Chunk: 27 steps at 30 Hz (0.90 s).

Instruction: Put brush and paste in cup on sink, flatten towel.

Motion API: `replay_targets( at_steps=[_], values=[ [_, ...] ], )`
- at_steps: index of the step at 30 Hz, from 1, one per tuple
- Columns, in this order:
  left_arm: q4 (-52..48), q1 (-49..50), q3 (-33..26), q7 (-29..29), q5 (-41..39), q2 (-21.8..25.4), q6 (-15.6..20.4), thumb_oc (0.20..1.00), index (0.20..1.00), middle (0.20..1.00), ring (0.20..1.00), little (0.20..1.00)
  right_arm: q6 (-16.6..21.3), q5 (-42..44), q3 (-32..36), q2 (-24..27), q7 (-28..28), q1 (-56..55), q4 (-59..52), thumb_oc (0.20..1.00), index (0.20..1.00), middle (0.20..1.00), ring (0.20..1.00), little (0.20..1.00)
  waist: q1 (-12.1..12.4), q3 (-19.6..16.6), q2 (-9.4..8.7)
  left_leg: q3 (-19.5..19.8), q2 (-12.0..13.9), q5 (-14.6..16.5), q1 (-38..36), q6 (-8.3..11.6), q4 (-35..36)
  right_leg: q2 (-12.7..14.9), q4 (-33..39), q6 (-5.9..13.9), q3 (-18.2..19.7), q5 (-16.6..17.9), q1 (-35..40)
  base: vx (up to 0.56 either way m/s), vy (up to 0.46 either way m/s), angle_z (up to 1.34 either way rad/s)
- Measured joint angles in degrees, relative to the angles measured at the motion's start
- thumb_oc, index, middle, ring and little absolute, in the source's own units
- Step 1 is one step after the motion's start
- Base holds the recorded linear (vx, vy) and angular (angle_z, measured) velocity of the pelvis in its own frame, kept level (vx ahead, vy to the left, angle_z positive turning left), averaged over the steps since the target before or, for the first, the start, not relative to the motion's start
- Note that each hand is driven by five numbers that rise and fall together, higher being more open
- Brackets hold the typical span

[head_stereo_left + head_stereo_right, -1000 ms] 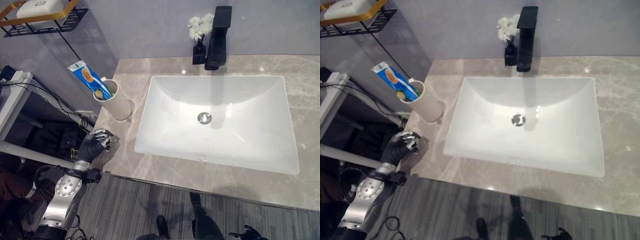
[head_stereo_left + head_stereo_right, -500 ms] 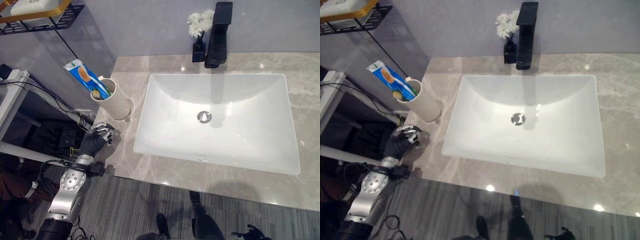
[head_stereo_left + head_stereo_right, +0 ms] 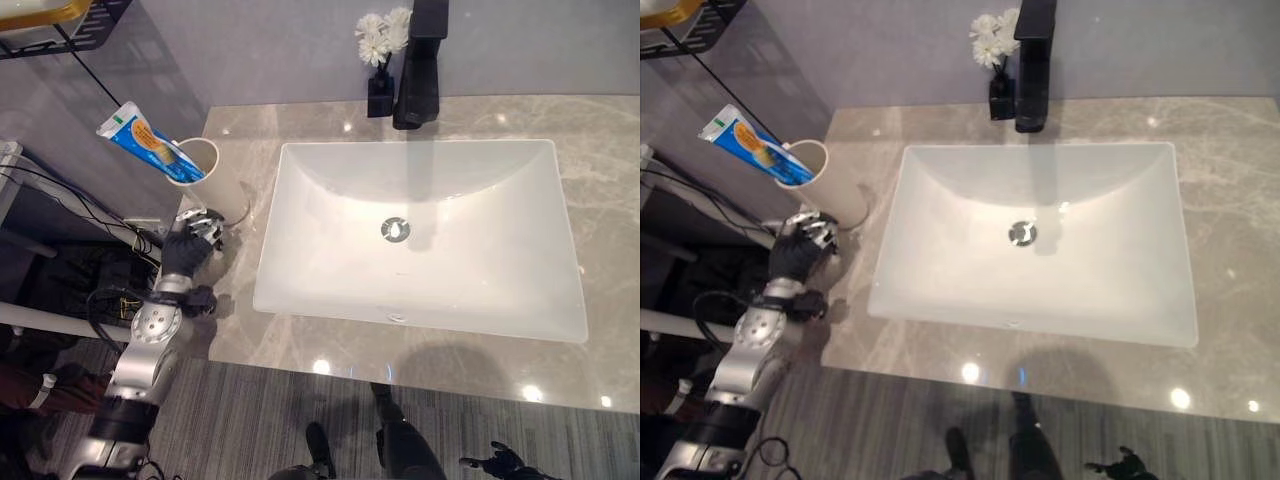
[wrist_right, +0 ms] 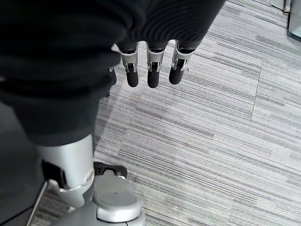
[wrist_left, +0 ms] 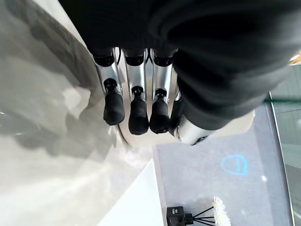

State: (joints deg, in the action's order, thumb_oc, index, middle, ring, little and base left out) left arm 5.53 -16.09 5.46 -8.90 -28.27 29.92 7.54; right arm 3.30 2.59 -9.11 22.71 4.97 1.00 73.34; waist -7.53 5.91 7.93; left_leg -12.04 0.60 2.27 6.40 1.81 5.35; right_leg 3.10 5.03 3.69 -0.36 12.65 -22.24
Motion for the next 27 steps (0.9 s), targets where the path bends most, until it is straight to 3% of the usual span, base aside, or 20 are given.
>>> replay_targets(
  at_steps=[9,20,27],
  values=[
    [2.3,-6.7,0.5,-4.8,-0.6,-3.6,1.1,0.200,0.200,0.200,0.200,0.200,-0.6,-0.1,-1.7,-0.5,0.2,1.6,-0.3,1.000,1.000,1.000,1.000,1.000,-2.0,-0.4,-0.96,-1.1,-0.1,0.0,1.4,-0.01,0.0,-0.2,0.0,-0.42,1.2,0.7,-1.9,0.00,-0.004,-0.06],
    [-1.5,3.4,-2.7,-2.9,-0.6,-2.7,1.4,0.200,0.200,0.200,0.200,0.200,-0.7,-0.1,-1.6,-0.4,0.1,1.4,-0.3,1.000,1.000,1.000,1.000,1.000,-0.6,-0.5,-1.19,-1.0,0.0,-0.2,1.2,0.16,0.0,-0.3,0.0,-0.56,1.1,0.8,-1.6,0.00,0.000,0.00],
    [-1.4,4.2,-3.1,-2.6,-1.1,-1.1,1.6,0.200,0.200,0.200,0.200,0.200,-0.7,-0.1,-1.6,-0.5,0.0,1.4,-0.2,1.000,1.000,1.000,1.000,1.000,-0.4,-0.9,-1.77,-0.9,0.0,-0.2,1.5,0.22,0.2,-0.3,0.0,-0.60,1.1,0.8,-1.9,0.00,0.000,0.00]
  ],
)
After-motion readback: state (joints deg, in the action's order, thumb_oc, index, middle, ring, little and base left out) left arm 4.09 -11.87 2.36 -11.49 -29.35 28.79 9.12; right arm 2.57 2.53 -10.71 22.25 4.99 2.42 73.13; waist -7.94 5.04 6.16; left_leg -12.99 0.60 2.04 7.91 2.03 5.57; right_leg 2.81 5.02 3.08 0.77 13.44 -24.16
